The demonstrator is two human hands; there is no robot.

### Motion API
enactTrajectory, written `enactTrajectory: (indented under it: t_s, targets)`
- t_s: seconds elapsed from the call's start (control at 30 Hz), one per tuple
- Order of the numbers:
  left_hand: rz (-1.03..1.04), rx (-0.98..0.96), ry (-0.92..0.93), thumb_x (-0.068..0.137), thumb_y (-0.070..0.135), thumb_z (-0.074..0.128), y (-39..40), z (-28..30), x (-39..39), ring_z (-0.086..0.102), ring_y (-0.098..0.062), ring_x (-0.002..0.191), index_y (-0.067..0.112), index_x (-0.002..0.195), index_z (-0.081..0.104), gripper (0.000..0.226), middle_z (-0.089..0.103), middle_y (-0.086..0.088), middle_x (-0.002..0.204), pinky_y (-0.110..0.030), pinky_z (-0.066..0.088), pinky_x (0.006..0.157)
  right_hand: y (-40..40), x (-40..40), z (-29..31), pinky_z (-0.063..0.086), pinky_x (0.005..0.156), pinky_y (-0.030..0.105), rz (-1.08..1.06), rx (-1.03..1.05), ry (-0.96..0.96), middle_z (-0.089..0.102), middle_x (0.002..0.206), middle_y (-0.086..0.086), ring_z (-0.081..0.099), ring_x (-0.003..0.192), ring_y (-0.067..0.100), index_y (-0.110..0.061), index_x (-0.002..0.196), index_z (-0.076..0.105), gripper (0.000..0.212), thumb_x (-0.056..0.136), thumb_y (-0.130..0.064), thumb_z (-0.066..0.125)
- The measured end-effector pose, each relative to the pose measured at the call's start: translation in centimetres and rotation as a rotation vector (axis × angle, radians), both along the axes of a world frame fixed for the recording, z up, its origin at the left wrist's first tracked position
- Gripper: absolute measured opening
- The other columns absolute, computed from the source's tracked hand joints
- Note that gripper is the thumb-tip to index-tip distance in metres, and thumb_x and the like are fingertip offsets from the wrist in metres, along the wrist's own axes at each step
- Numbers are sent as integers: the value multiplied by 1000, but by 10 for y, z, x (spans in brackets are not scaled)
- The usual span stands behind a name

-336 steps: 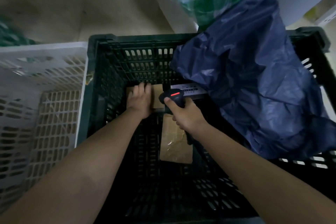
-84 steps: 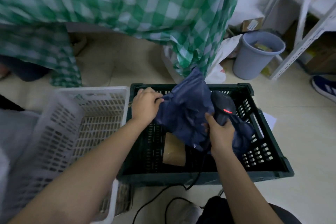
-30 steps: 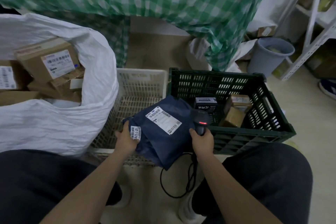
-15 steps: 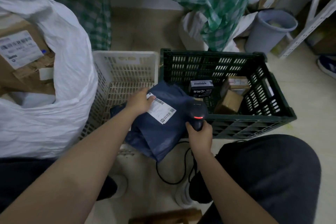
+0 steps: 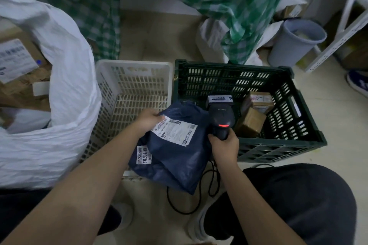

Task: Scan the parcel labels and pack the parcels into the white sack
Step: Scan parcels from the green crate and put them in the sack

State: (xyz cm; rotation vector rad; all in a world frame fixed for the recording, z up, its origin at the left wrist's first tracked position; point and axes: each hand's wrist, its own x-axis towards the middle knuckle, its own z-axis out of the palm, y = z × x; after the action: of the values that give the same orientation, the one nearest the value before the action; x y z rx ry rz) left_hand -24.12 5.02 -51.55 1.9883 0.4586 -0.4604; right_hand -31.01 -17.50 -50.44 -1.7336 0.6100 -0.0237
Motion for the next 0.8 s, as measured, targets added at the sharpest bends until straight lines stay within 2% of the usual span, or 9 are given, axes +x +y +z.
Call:
enactTrajectory:
  t_s: [0.07,0.17,0.23,0.37,0.4,0.47,0.6,0.7,0.8]
  targets:
    - [79,-55,-107,94,10,58,-8,13,3,64,-28,87,7,97,63,7,67,-12,93,-35,50,78,-4,8,12,53,79,37,9,-13,-62,67,86,0,65,88,22,-15,95,60,23,80,2,66]
    - [220,-164,-276,94,8,58,-17,49,6,63,-17,82,14,97,58,7,65,1,89,-29,51,71,-7,21,37,47,74,29,27,-16,-156,65,84,-6,62,82,14,-17,97,59,25,82,1,65]
    - [259,-187,-400,93,8,59,-17,76,7,63,-16,87,16,96,59,9,65,2,94,-31,52,78,-8,30,59,45,72,25,15,-15,-233,64,82,-7,59,76,6,-17,97,59,24,82,0,66]
    - [313,-147,-595,93,11,60,-11,123,2,62,-16,90,16,100,60,9,67,-2,100,-30,51,82,-4,50,100,41,57,5,-25,7,-379,60,79,-9,54,70,-1,-14,98,59,22,82,0,67]
    - [331,-114,-612,93,13,60,-8,128,-2,62,-15,89,16,101,59,9,66,-2,100,-29,50,81,-2,54,108,41,56,5,-34,23,-399,61,80,-8,55,70,0,-13,99,59,22,82,-1,67]
    - [369,-62,-587,94,17,59,-3,128,-13,60,-17,90,13,103,55,11,63,-2,99,-30,48,81,2,58,116,46,65,16,-32,11,-382,65,86,0,60,75,10,-13,99,61,20,82,-5,69]
    - [342,-74,-318,95,17,56,4,86,-43,60,-20,86,4,89,49,16,58,-4,82,-25,40,59,3,51,97,53,79,41,45,-54,-196,69,90,7,64,86,25,-15,88,60,13,79,-13,69]
    - [349,-180,-135,94,10,58,6,42,-64,66,-30,91,-9,94,63,19,69,-22,97,-33,51,72,8,31,76,53,71,43,201,-32,-37,70,87,17,63,76,26,-18,75,59,15,76,-9,70]
    - [350,-202,-60,93,8,58,7,14,-78,66,-31,87,-6,98,64,16,69,-21,99,-40,51,73,13,8,62,50,64,37,331,-100,-1,66,73,13,62,67,25,-18,71,57,21,78,-5,72]
